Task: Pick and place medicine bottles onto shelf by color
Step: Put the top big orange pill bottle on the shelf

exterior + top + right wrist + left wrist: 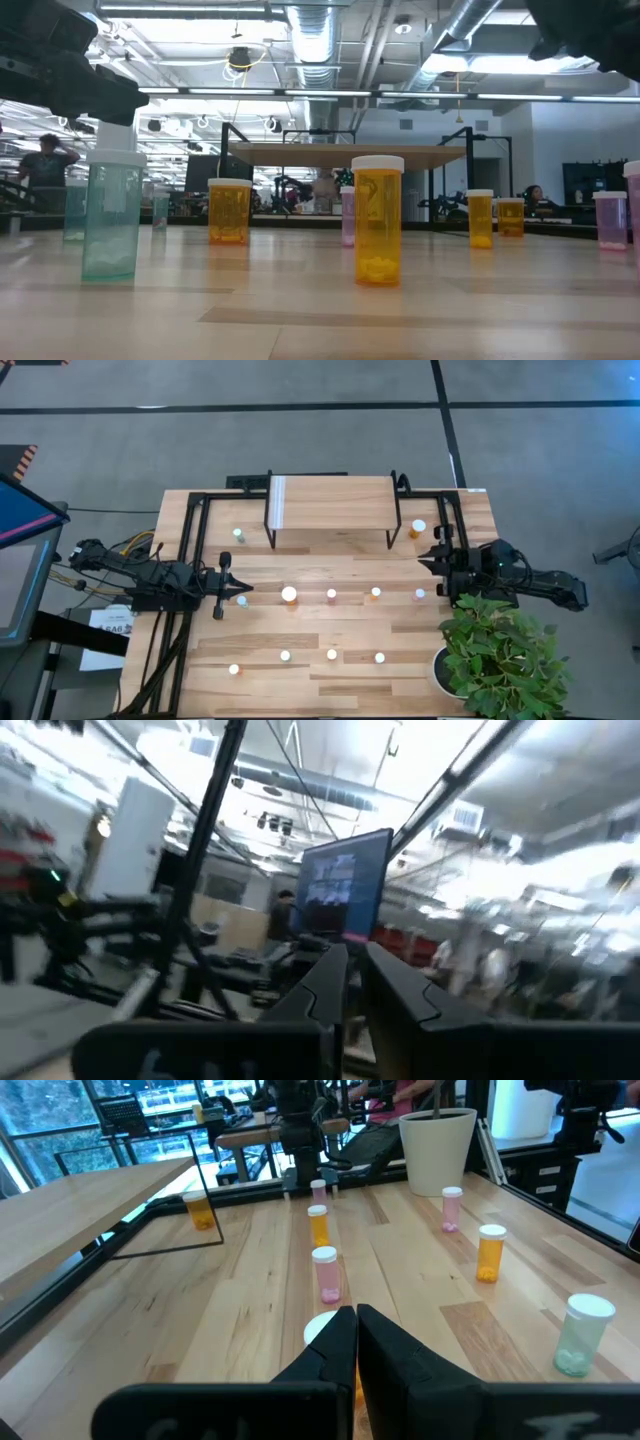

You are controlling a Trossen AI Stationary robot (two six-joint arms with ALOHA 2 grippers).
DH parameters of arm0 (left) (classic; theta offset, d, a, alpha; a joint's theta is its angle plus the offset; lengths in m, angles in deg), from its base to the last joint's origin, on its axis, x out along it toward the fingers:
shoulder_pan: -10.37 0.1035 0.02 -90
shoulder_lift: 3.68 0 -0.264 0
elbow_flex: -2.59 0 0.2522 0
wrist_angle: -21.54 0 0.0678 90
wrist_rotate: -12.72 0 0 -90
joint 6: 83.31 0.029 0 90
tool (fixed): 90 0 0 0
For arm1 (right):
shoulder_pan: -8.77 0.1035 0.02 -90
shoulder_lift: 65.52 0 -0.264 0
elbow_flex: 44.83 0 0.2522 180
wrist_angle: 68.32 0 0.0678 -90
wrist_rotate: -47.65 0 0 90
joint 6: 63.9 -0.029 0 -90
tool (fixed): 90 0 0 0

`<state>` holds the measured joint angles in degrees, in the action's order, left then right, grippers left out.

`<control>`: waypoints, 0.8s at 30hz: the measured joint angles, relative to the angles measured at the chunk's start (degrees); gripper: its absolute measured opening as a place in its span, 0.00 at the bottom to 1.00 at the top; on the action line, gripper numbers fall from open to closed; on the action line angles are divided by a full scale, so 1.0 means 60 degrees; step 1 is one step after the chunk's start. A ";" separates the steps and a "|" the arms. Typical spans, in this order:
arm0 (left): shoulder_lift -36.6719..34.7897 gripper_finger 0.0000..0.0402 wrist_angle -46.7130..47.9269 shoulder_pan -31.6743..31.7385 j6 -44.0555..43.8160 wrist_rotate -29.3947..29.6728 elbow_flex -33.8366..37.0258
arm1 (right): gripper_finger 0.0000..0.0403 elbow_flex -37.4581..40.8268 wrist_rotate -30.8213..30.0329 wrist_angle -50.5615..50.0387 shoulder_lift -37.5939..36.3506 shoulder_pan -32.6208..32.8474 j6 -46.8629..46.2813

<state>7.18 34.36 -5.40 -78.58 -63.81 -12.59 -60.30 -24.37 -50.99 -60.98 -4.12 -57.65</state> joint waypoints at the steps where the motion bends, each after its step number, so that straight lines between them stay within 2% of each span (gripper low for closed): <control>1: 0.0000 0.00 0.0001 0.0000 0.0000 -0.0001 -0.0001 | 0.15 0.0000 0.0000 0.0015 0.0000 0.0023 -0.0275; 11: 0.0002 0.00 0.0000 0.0000 0.0000 -0.0002 0.0000 | 0.15 -0.0013 -0.0034 0.0251 0.0004 0.0174 -0.0833; 19: -0.0001 0.00 -0.0001 0.0000 0.0000 -0.0002 0.0001 | 0.15 -0.0015 -0.1577 0.0189 0.0004 0.0213 -0.2985; 24: 0.0002 0.00 -0.0001 0.0000 0.0000 0.0001 0.0001 | 0.15 -0.0040 -0.1754 0.0081 0.0004 0.0218 -0.3174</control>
<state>7.19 34.35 -5.40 -78.58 -63.81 -12.58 -60.55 -34.90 -50.51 -60.96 -2.82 -76.70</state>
